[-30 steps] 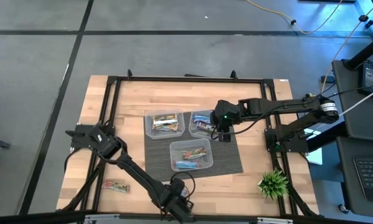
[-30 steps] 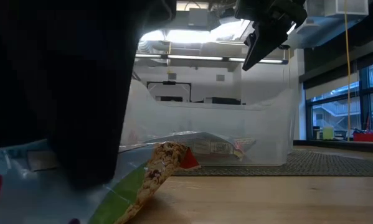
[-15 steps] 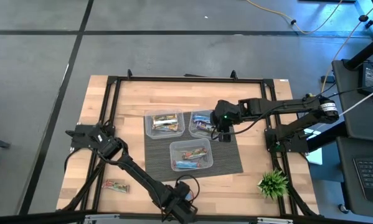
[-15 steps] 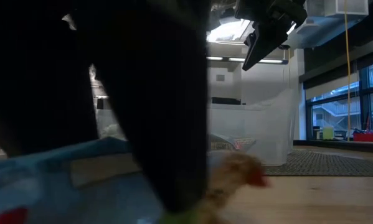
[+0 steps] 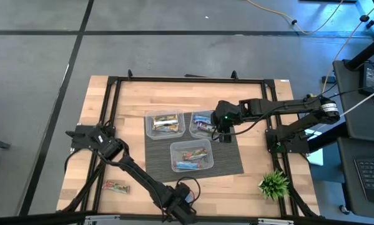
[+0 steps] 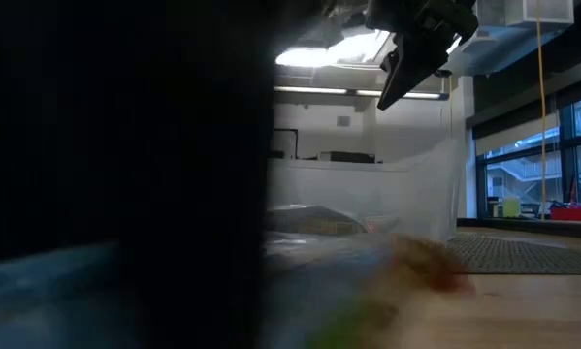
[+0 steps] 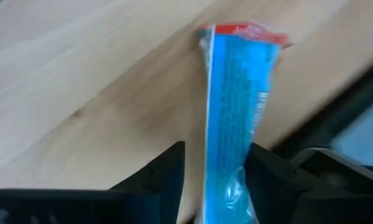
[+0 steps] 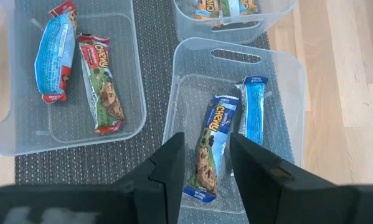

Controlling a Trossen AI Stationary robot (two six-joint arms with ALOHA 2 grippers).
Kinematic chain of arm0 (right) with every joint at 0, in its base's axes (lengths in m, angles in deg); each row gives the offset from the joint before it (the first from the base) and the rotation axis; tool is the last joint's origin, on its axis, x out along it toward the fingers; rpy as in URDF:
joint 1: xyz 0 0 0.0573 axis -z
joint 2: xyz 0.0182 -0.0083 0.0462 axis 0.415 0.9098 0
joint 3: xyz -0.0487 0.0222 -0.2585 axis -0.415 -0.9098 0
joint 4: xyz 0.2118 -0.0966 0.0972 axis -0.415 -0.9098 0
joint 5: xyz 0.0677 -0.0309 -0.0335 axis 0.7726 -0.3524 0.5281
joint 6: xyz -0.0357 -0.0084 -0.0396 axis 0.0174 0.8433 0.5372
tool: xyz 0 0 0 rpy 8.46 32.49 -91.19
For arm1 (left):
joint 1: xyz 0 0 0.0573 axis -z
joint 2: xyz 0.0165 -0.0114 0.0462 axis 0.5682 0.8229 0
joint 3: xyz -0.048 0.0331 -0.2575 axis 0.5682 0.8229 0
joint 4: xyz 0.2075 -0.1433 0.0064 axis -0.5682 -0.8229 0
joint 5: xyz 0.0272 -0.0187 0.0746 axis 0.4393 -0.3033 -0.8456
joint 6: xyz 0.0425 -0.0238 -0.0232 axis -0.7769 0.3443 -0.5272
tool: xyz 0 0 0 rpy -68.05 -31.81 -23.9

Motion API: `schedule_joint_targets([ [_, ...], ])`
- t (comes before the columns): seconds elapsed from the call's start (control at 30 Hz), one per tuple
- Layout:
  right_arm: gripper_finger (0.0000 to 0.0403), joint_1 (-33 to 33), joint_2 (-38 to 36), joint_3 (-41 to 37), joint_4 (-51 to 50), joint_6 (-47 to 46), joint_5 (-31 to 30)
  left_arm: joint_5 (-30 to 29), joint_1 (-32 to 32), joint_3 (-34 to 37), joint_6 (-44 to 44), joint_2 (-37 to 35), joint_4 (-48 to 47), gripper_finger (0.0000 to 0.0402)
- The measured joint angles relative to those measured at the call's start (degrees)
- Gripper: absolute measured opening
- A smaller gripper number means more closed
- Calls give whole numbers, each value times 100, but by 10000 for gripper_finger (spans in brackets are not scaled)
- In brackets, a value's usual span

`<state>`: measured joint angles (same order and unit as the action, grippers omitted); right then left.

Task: Pick and place Granola Bars by type
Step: Put the red granola bar into the bottom transparent bin

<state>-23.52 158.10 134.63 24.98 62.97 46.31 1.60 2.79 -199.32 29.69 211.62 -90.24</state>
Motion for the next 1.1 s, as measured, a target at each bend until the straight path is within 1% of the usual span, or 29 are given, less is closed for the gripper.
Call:
schedule_joint_targets([
  [0.13, 131, 0, 0, 0, 1, 0, 0, 307, -11, -32, 149, 131, -249, 132],
  [0.23, 131, 0, 0, 0, 1, 2, 0, 417, -11, -33, 18, 213, -265, 111],
  [0.4, 131, 0, 0, 0, 1, 22, -1, 409, -9, -22, -98, 150, -359, 52],
  [0.5, 131, 0, 0, 0, 1, 43, -2, 406, -12, -1, -280, 31, -590, 18],
  [0.57, 131, 0, 0, 0, -1, 78, -2, 382, -29, 34, -407, -94, -987, 12],
  [0.63, 131, 0, 0, 0, -5, 114, -2, 318, -60, 37, -479, -278, -1220, 17],
  [0.7, 131, 0, 0, 0, -8, 148, -2, 168, -135, 22, -549, -548, -1588, 27],
  [0.8, 131, 0, -2, 0, -10, 145, -2, -162, -260, 12, -1033, -826, -1794, 37],
  [0.97, 131, 0, -2, 0, -19, 140, -2, -895, -610, 10, -2322, -1309, -1805, 33],
  [1.1, 131, 0, -2, 0, -41, -63, -2, -1396, -988, 4, -3340, -1423, -1810, 24],
])
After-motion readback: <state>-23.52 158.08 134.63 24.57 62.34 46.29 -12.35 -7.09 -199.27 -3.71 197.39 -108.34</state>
